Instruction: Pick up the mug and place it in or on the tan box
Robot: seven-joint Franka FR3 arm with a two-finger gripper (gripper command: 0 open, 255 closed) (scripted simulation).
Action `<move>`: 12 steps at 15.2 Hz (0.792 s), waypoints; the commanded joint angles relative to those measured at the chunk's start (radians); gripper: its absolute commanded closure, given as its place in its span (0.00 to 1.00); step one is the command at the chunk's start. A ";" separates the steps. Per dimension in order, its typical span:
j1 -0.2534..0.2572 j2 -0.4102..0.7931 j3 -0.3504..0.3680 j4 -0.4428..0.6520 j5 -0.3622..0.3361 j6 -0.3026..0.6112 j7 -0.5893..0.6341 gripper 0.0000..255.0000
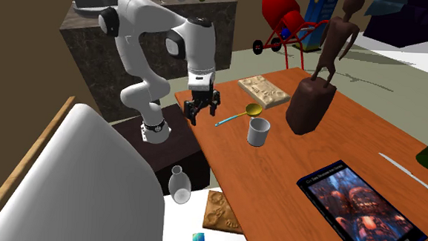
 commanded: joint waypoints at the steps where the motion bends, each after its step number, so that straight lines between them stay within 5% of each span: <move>1: 0.011 0.064 0.024 0.042 0.014 0.026 0.021 0.00; 12: 0.067 0.399 0.137 0.275 0.030 0.145 0.125 0.00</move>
